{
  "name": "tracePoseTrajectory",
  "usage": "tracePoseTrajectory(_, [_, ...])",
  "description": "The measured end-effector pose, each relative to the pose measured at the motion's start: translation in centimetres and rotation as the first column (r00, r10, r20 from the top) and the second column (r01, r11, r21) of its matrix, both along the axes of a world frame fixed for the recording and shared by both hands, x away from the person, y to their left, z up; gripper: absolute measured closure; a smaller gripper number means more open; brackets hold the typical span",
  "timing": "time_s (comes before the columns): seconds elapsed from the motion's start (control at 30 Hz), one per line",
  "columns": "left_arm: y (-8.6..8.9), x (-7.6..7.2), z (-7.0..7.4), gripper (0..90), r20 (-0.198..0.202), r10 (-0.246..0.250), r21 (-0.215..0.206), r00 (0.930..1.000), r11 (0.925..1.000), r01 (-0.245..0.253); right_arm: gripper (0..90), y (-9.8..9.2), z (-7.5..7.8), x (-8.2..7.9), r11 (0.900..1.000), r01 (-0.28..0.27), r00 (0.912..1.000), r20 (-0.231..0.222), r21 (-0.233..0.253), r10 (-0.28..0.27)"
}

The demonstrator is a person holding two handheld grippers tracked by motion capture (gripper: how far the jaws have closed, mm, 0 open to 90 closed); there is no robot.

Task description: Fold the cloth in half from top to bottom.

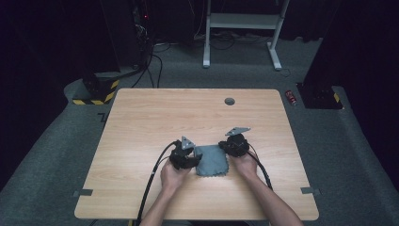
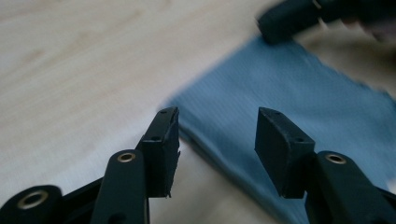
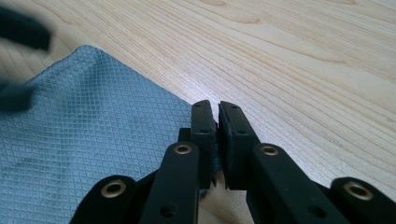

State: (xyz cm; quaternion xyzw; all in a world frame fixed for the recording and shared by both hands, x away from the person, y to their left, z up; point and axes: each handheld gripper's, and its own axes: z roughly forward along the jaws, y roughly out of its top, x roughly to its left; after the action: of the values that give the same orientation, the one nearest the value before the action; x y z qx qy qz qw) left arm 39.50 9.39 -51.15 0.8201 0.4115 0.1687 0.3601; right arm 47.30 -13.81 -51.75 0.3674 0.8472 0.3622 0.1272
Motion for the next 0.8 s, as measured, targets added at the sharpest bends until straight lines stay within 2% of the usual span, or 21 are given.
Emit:
tracePoseTrajectory(0.1, [0.4, -1.4, -0.5, 49.8, -0.017, -0.005, 0.01, 0.9998, 0.9999, 0.005, 80.1, -0.2, -0.1, 0.0, 1.0, 0.013, 0.9998, -0.013, 0.022, -0.013])
tracePoseTrajectory(0.13, [0.4, -1.4, -0.5, 49.8, -0.017, -0.005, 0.01, 0.9998, 0.9999, 0.005, 77.1, -0.3, -0.1, 0.0, 1.0, 0.015, 0.9998, -0.012, 0.022, -0.015])
tracePoseTrajectory(0.17, [0.7, -2.3, -0.5, 49.8, -0.016, 0.004, -0.004, 0.9999, 1.0, -0.004, 73.2, -0.4, -0.1, 0.1, 1.0, 0.016, 0.9998, -0.009, 0.022, -0.015])
tracePoseTrajectory(0.2, [0.7, -2.3, -0.5, 49.9, -0.016, 0.004, -0.004, 0.9999, 1.0, -0.004, 73.2, -0.4, -0.1, 0.1, 1.0, 0.016, 0.9998, -0.009, 0.022, -0.015])
tracePoseTrajectory(0.23, [0.7, -3.0, -0.5, 50.0, -0.007, 0.005, -0.012, 1.0, 0.9999, -0.005, 67.3, -0.6, -0.1, 0.1, 1.0, 0.016, 0.9998, -0.014, 0.024, -0.015])
tracePoseTrajectory(0.27, [0.7, -3.0, -0.5, 49.9, -0.007, 0.005, -0.012, 1.0, 0.9999, -0.005, 65.8, -0.7, 0.0, 0.0, 1.0, 0.012, 0.9998, -0.015, 0.028, -0.012])
tracePoseTrajectory(0.3, [0.5, -3.7, -0.4, 49.9, -0.001, -0.009, -0.025, 1.0, 0.9997, 0.009, 64.8, -0.9, 0.0, -0.1, 0.999, 0.009, 0.9998, -0.019, 0.039, -0.008])
tracePoseTrajectory(0.33, [0.5, -3.7, -0.4, 50.0, -0.001, -0.009, -0.025, 1.0, 0.9997, 0.009, 64.8, -0.9, 0.0, -0.1, 0.999, 0.009, 0.9998, -0.019, 0.039, -0.008])
tracePoseTrajectory(0.37, [0.0, -4.3, -0.4, 49.9, 0.003, -0.035, -0.032, 0.9994, 0.9989, 0.036, 63.3, -1.3, 0.2, -0.5, 0.999, 0.002, 0.9997, -0.024, 0.053, -0.001])
tracePoseTrajectory(0.4, [0.0, -4.3, -0.4, 50.0, 0.003, -0.035, -0.032, 0.9994, 0.9989, 0.036, 63.3, -1.3, 0.2, -0.5, 0.999, 0.002, 0.9997, -0.024, 0.053, -0.001])
tracePoseTrajectory(0.43, [-0.6, -4.6, -0.5, 50.1, -0.002, -0.048, -0.013, 0.9988, 0.9988, 0.048, 62.3, -1.6, 0.4, -1.1, 0.999, -0.017, 0.9994, -0.029, 0.043, 0.019])
tracePoseTrajectory(0.47, [-0.6, -4.6, -0.5, 50.4, -0.002, -0.048, -0.013, 0.9988, 0.9988, 0.048, 62.3, -1.6, 0.4, -1.1, 0.999, -0.017, 0.9994, -0.029, 0.043, 0.019])
tracePoseTrajectory(0.5, [-1.1, -4.6, -0.8, 50.5, 0.009, -0.045, 0.017, 0.999, 0.9989, 0.045, 62.7, -1.7, 0.5, -1.8, 0.999, -0.027, 0.999, -0.034, 0.032, 0.028])
tracePoseTrajectory(0.6, [-1.0, -4.3, -0.8, 52.9, 0.002, -0.033, 0.008, 0.9994, 0.9994, 0.033, 64.0, -1.5, 0.4, -2.4, 0.999, -0.036, 0.9988, -0.033, 0.006, 0.036])
tracePoseTrajectory(0.63, [-1.0, -4.0, -0.8, 52.8, 0.003, -0.034, 0.015, 0.9994, 0.9993, 0.034, 64.6, -1.3, 0.1, -2.6, 0.999, -0.034, 0.9994, -0.011, -0.014, 0.034])
tracePoseTrajectory(0.77, [-0.7, -3.4, -0.7, 52.6, 0.001, -0.036, 0.027, 0.9993, 0.999, 0.036, 65.0, -0.8, 0.1, -2.4, 1.0, -0.02, 0.9998, -0.002, -0.016, 0.02])
tracePoseTrajectory(0.8, [-0.7, -3.2, -0.8, 52.6, 0.002, -0.031, 0.019, 0.9995, 0.9993, 0.031, 64.9, -0.7, 0.1, -2.3, 1.0, -0.018, 0.9998, 0.0, -0.019, 0.018])
